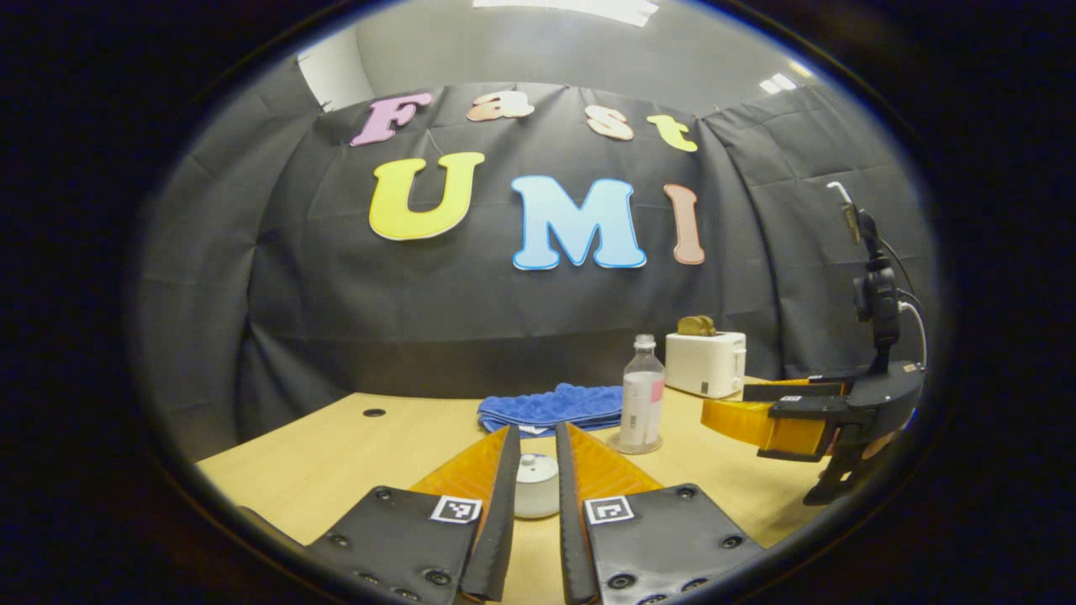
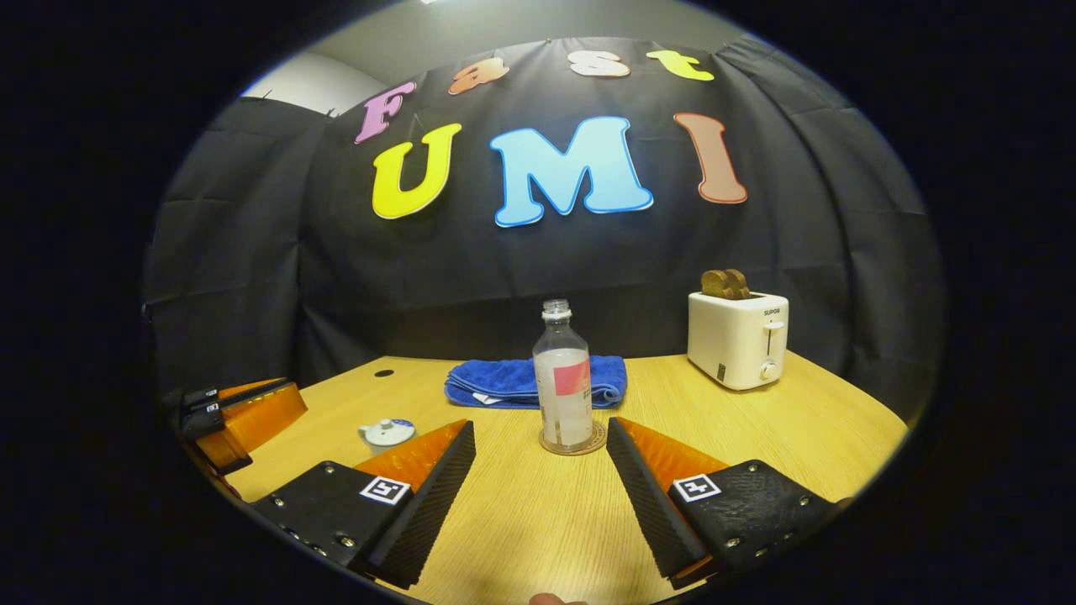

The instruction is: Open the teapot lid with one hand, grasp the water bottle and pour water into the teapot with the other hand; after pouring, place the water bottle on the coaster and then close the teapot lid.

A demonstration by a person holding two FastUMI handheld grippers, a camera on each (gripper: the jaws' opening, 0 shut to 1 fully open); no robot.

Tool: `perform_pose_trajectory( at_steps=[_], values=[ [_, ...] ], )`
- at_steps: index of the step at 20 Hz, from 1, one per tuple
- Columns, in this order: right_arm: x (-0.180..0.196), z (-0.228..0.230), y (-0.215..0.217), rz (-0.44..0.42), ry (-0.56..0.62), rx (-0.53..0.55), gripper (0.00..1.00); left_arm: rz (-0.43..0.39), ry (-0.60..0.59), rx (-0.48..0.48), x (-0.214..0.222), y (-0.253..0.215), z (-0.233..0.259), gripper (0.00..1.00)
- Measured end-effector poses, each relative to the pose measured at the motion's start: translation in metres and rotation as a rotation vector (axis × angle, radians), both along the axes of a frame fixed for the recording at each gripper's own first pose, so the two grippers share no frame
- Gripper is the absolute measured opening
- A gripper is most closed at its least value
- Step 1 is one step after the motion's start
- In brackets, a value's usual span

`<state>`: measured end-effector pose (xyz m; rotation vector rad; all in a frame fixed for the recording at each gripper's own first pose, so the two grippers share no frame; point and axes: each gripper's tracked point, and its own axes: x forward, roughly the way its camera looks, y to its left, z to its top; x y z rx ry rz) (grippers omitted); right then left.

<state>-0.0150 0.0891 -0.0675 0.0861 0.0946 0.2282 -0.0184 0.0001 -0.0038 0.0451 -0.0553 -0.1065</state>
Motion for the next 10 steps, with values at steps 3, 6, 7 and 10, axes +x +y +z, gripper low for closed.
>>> perform_pose_trajectory(
  at_steps=[3, 6, 7, 10],
  values=[
    [-0.022, 0.012, -0.004, -0.034, -0.044, -0.016, 0.98, -0.01, -0.013, -0.007, -0.018, -0.006, 0.005, 0.27],
    [-0.033, 0.017, -0.009, -0.056, -0.065, -0.026, 0.98, -0.012, -0.018, -0.014, -0.028, -0.009, 0.006, 0.3],
    [-0.035, 0.017, -0.01, -0.065, -0.073, -0.03, 0.98, -0.01, -0.021, -0.018, -0.029, -0.009, 0.006, 0.3],
    [-0.039, 0.015, -0.015, -0.089, -0.089, -0.058, 0.98, -0.002, -0.012, -0.024, -0.027, -0.008, 0.002, 0.26]
  ],
)
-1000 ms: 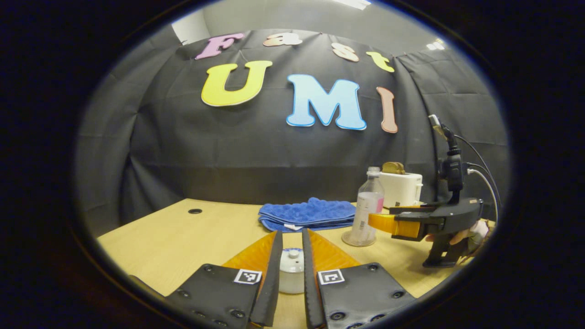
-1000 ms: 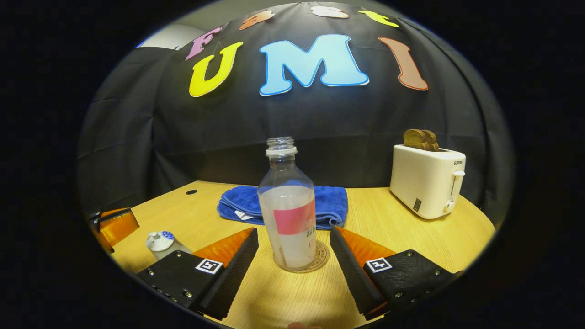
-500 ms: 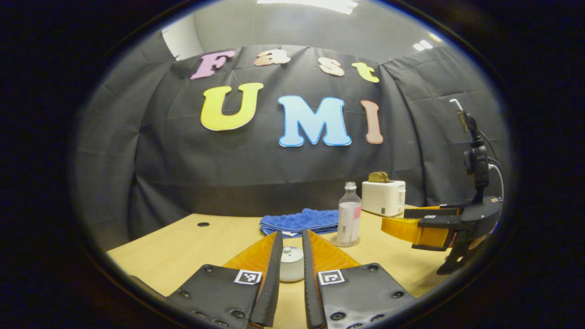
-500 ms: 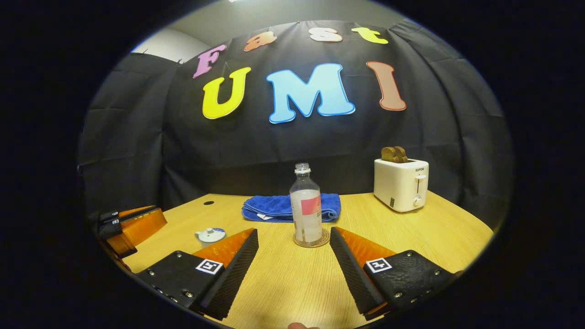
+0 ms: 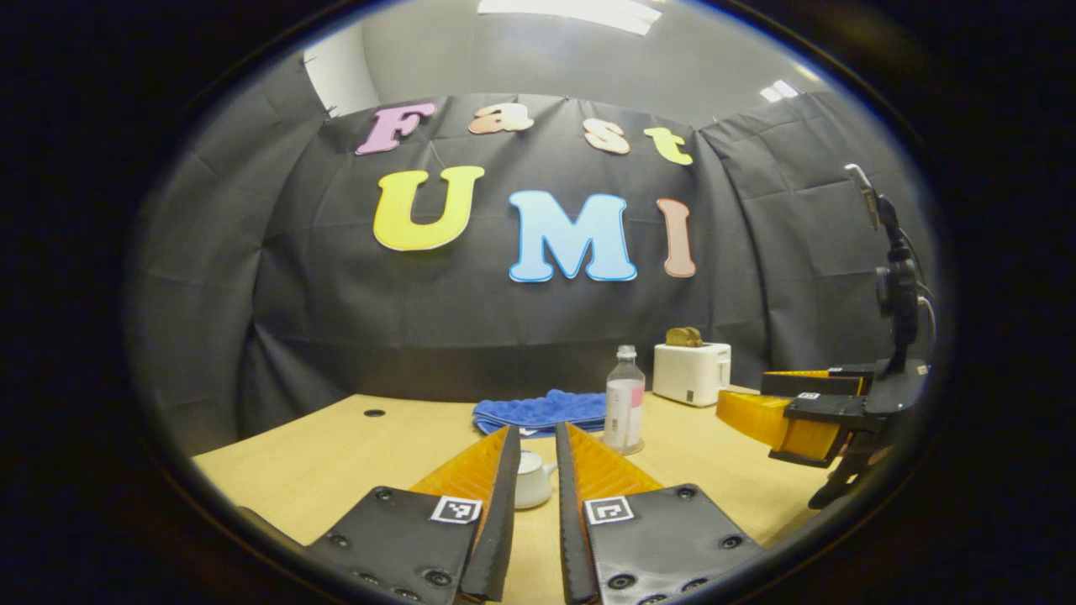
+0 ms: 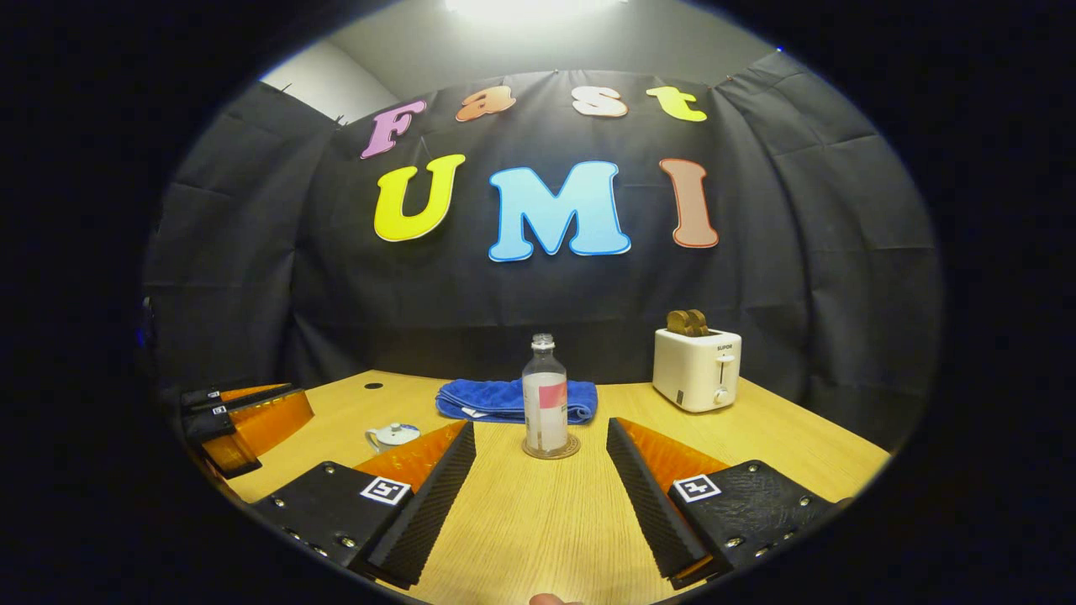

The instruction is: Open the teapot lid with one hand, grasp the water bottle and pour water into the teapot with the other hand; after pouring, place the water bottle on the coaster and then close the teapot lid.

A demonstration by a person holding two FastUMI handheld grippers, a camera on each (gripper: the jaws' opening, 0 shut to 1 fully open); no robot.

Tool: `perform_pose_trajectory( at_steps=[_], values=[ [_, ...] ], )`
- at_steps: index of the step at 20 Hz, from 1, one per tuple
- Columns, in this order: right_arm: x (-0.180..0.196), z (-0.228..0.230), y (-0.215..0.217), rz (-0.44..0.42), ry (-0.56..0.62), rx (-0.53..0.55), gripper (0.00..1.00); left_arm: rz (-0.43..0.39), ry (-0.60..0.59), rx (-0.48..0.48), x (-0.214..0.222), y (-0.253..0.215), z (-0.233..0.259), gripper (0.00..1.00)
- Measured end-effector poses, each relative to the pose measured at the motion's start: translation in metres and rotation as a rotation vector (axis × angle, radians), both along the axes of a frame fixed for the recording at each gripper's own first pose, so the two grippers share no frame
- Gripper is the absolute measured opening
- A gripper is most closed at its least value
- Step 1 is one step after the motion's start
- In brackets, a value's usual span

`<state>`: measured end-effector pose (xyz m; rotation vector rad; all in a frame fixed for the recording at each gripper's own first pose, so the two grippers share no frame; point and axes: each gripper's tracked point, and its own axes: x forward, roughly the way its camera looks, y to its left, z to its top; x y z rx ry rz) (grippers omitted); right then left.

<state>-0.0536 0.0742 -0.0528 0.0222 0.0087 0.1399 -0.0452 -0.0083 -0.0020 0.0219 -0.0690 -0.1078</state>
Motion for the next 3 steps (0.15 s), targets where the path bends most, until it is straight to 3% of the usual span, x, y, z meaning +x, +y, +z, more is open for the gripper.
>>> perform_pose_trajectory(
  at_steps=[3],
  values=[
    [-0.0003, -0.0025, -0.0005, -0.011, -0.007, -0.013, 0.98, 0.004, 0.006, -0.008, 0.0027, 0.0011, -0.0012, 0.27]
  ],
)
